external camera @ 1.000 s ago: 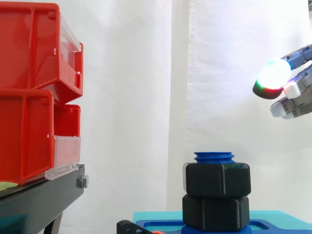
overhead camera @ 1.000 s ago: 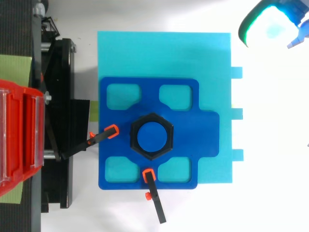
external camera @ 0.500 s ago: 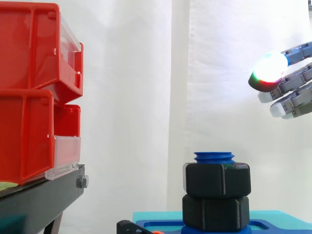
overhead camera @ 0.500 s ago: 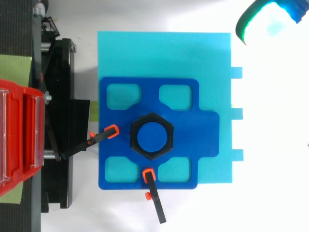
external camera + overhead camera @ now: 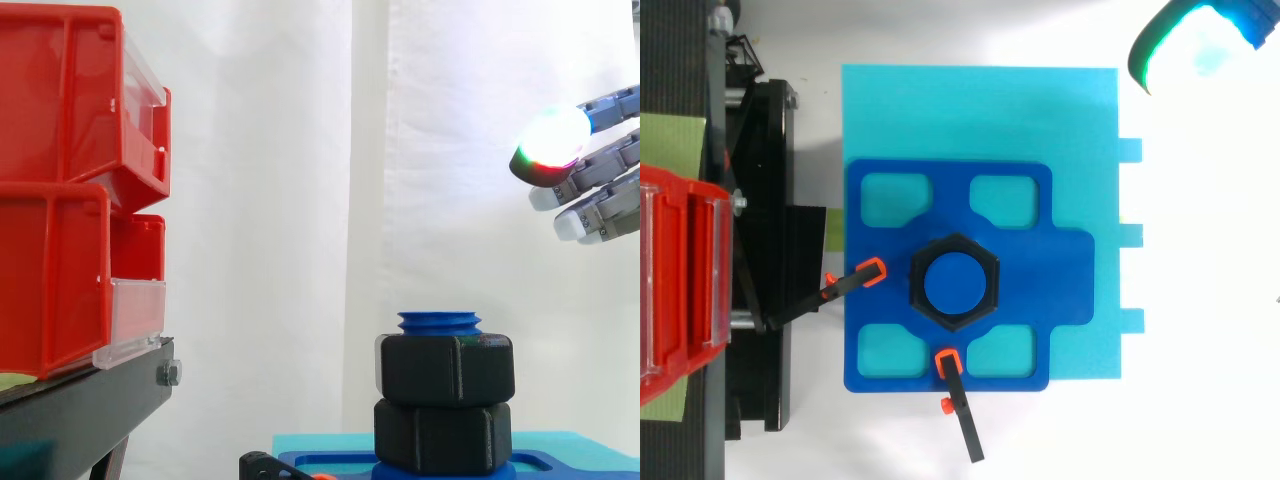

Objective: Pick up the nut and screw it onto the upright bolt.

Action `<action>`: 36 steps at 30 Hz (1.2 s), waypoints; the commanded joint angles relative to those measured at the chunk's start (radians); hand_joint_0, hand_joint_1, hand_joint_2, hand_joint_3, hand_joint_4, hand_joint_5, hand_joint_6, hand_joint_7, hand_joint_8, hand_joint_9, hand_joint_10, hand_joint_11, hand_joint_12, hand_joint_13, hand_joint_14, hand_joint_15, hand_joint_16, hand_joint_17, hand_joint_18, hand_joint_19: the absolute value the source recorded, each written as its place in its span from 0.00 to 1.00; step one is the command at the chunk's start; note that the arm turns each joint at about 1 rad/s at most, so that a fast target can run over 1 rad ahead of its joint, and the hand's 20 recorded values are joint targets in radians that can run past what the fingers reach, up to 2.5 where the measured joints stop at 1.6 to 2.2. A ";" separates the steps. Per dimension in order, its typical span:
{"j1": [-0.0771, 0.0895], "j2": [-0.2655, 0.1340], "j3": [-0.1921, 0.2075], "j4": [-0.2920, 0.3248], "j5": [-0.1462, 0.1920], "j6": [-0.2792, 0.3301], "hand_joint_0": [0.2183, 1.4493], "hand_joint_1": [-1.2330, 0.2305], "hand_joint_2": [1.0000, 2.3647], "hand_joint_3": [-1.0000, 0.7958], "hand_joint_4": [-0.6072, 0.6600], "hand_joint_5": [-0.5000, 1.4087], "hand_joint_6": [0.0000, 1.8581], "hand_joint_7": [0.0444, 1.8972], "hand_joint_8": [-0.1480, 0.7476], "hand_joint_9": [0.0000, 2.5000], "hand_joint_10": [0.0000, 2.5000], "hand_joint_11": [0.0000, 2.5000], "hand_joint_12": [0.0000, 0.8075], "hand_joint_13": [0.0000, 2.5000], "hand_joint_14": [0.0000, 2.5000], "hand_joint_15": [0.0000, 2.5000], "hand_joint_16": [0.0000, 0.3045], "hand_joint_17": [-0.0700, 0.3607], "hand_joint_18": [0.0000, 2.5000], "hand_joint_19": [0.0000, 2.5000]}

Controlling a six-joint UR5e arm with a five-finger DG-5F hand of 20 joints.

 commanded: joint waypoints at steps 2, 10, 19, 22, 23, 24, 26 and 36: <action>0.001 0.000 0.000 0.000 0.000 0.000 0.22 0.49 0.00 0.28 0.57 0.13 0.27 0.31 0.39 0.00 0.00 0.00 0.43 0.00 0.00 0.00 0.16 0.41 0.00 0.02; 0.000 0.000 0.000 0.000 0.000 0.000 0.21 0.53 0.00 0.28 0.59 0.13 0.27 0.34 0.41 0.00 0.00 0.00 0.44 0.00 0.00 0.00 0.16 0.42 0.00 0.03; 0.001 0.000 0.000 0.000 0.000 0.000 0.22 0.53 0.00 0.28 0.58 0.13 0.27 0.31 0.40 0.00 0.00 0.00 0.44 0.00 0.00 0.00 0.16 0.42 0.00 0.04; 0.000 -0.001 0.000 0.000 0.000 0.000 0.22 0.53 0.00 0.28 0.59 0.13 0.27 0.32 0.40 0.00 0.00 0.00 0.44 0.00 0.00 0.00 0.16 0.42 0.00 0.04; 0.000 0.000 0.000 0.000 0.000 0.000 0.22 0.53 0.00 0.28 0.59 0.13 0.27 0.31 0.40 0.00 0.00 0.00 0.44 0.00 0.00 0.00 0.16 0.42 0.00 0.04; 0.000 0.000 0.000 0.000 0.000 0.000 0.22 0.53 0.00 0.28 0.59 0.13 0.27 0.31 0.40 0.00 0.00 0.00 0.44 0.00 0.00 0.00 0.16 0.42 0.00 0.03; 0.000 -0.001 0.000 0.000 0.000 0.000 0.23 0.53 0.00 0.28 0.60 0.13 0.27 0.35 0.40 0.00 0.00 0.00 0.43 0.00 0.00 0.00 0.16 0.42 0.00 0.04; 0.001 0.000 0.000 0.000 0.000 0.000 0.23 0.53 0.00 0.28 0.61 0.13 0.27 0.31 0.39 0.00 0.00 0.00 0.43 0.00 0.00 0.00 0.16 0.41 0.00 0.03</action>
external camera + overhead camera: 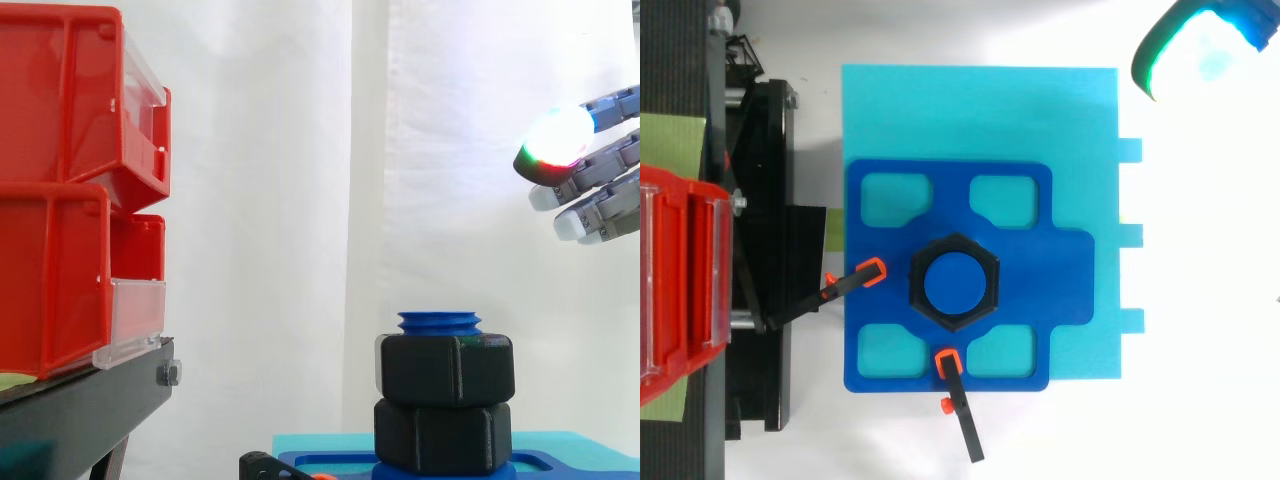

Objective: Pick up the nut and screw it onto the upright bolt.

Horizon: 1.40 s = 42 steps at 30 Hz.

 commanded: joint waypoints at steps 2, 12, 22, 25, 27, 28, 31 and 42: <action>0.001 0.000 0.000 0.000 0.000 0.000 0.23 0.53 0.00 0.28 0.60 0.13 0.27 0.34 0.39 0.00 0.00 0.00 0.43 0.00 0.00 0.00 0.16 0.41 0.00 0.03; 0.001 0.000 0.000 0.000 0.000 0.000 0.23 0.52 0.00 0.28 0.61 0.13 0.27 0.33 0.39 0.00 0.00 0.00 0.42 0.00 0.00 0.00 0.15 0.41 0.00 0.03; 0.001 0.000 0.001 0.000 0.000 0.000 0.24 0.52 0.00 0.28 0.62 0.13 0.27 0.31 0.39 0.00 0.00 0.00 0.43 0.00 0.00 0.00 0.16 0.41 0.00 0.03; 0.000 0.000 0.000 0.000 0.000 0.000 0.24 0.52 0.00 0.28 0.62 0.13 0.27 0.33 0.39 0.00 0.00 0.00 0.42 0.00 0.00 0.00 0.15 0.41 0.00 0.03; 0.000 -0.001 0.000 0.000 0.000 0.000 0.24 0.52 0.00 0.28 0.61 0.13 0.27 0.34 0.39 0.00 0.00 0.00 0.42 0.00 0.00 0.00 0.15 0.41 0.00 0.03; 0.001 -0.001 0.000 0.000 0.000 0.000 0.24 0.52 0.00 0.28 0.61 0.13 0.27 0.33 0.39 0.00 0.00 0.00 0.42 0.00 0.00 0.00 0.15 0.41 0.00 0.03; 0.001 0.000 0.000 0.000 0.000 0.000 0.24 0.52 0.00 0.28 0.62 0.13 0.27 0.33 0.39 0.00 0.00 0.00 0.42 0.00 0.00 0.00 0.15 0.41 0.00 0.02; 0.000 0.000 0.000 0.000 0.000 0.000 0.24 0.52 0.00 0.28 0.62 0.13 0.27 0.33 0.38 0.00 0.00 0.00 0.42 0.00 0.00 0.00 0.16 0.41 0.00 0.02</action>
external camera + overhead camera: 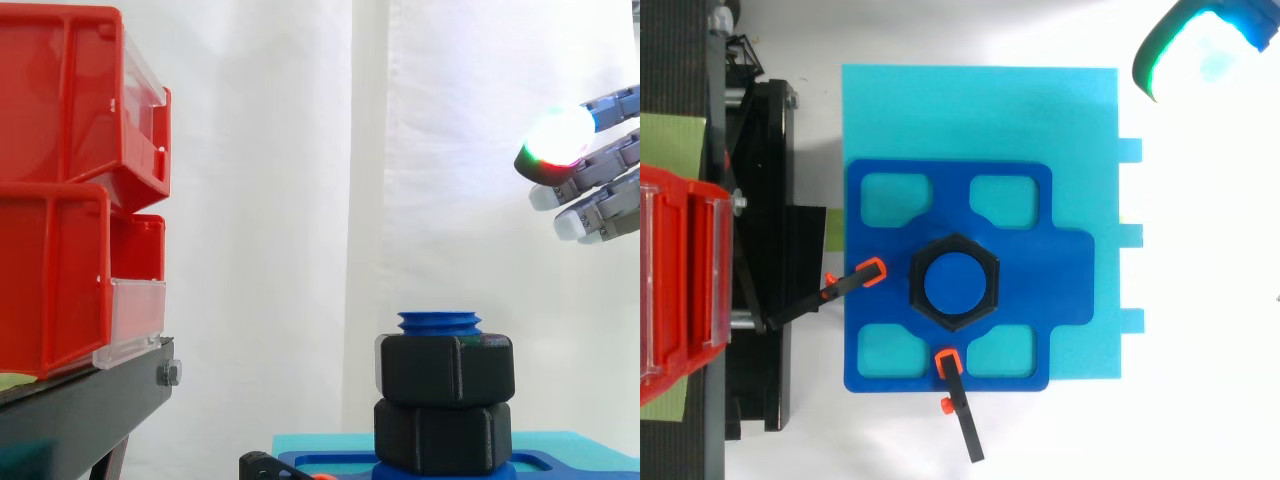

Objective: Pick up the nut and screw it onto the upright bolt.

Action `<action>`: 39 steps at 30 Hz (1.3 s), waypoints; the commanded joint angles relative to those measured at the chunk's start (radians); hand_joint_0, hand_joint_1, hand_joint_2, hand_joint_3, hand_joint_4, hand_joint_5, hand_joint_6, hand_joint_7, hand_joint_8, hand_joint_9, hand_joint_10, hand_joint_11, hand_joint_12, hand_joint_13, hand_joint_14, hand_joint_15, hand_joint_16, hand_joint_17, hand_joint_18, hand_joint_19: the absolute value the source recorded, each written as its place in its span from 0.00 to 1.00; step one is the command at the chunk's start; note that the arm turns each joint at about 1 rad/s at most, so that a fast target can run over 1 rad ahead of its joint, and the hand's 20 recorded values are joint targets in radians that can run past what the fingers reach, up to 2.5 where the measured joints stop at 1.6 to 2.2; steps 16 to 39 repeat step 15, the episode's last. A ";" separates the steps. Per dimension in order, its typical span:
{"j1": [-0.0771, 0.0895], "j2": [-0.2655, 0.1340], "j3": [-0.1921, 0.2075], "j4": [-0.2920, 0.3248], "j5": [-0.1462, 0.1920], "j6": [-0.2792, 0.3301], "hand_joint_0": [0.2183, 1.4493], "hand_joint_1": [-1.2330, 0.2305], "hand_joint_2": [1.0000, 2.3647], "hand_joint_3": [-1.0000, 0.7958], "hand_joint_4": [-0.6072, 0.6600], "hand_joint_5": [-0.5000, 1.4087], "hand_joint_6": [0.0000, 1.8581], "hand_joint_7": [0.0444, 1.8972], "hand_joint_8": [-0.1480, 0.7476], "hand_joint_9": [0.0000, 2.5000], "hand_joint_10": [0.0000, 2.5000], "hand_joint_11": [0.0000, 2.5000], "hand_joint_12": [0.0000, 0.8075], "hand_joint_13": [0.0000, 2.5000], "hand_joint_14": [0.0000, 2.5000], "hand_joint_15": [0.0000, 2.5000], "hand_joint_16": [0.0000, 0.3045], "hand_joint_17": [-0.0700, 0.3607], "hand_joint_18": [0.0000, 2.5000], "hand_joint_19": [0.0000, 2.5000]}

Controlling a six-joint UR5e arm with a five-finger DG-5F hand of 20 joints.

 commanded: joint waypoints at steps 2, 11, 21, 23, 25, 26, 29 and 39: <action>-0.001 0.000 0.000 0.000 0.000 0.000 0.24 0.52 0.00 0.28 0.62 0.13 0.27 0.34 0.38 0.00 0.00 0.00 0.42 0.00 0.00 0.00 0.16 0.41 0.00 0.02; 0.001 0.000 0.000 0.000 0.000 0.000 0.24 0.50 0.00 0.28 0.62 0.13 0.27 0.33 0.37 0.00 0.00 0.00 0.41 0.00 0.00 0.00 0.16 0.42 0.00 0.01; -0.001 0.000 0.000 0.000 0.000 0.000 0.24 0.50 0.00 0.28 0.61 0.13 0.27 0.35 0.37 0.00 0.00 0.00 0.41 0.00 0.00 0.00 0.16 0.41 0.00 0.01; -0.001 0.000 0.000 0.000 0.000 0.000 0.24 0.50 0.00 0.28 0.61 0.13 0.27 0.35 0.37 0.00 0.00 0.00 0.41 0.00 0.00 0.00 0.16 0.41 0.00 0.01; -0.001 0.000 0.000 0.000 0.000 0.000 0.24 0.50 0.00 0.28 0.61 0.13 0.27 0.35 0.37 0.00 0.00 0.00 0.41 0.00 0.00 0.00 0.16 0.41 0.00 0.01; -0.001 0.000 0.000 0.000 0.000 0.000 0.24 0.50 0.00 0.28 0.61 0.13 0.27 0.35 0.37 0.00 0.00 0.00 0.41 0.00 0.00 0.00 0.16 0.41 0.00 0.01; -0.001 0.000 0.000 0.000 0.000 0.000 0.24 0.50 0.00 0.28 0.61 0.13 0.27 0.35 0.37 0.00 0.00 0.00 0.41 0.00 0.00 0.00 0.16 0.41 0.00 0.01; -0.001 0.000 0.000 0.000 0.000 0.000 0.24 0.50 0.00 0.28 0.61 0.13 0.27 0.35 0.37 0.00 0.00 0.00 0.41 0.00 0.00 0.00 0.16 0.41 0.00 0.01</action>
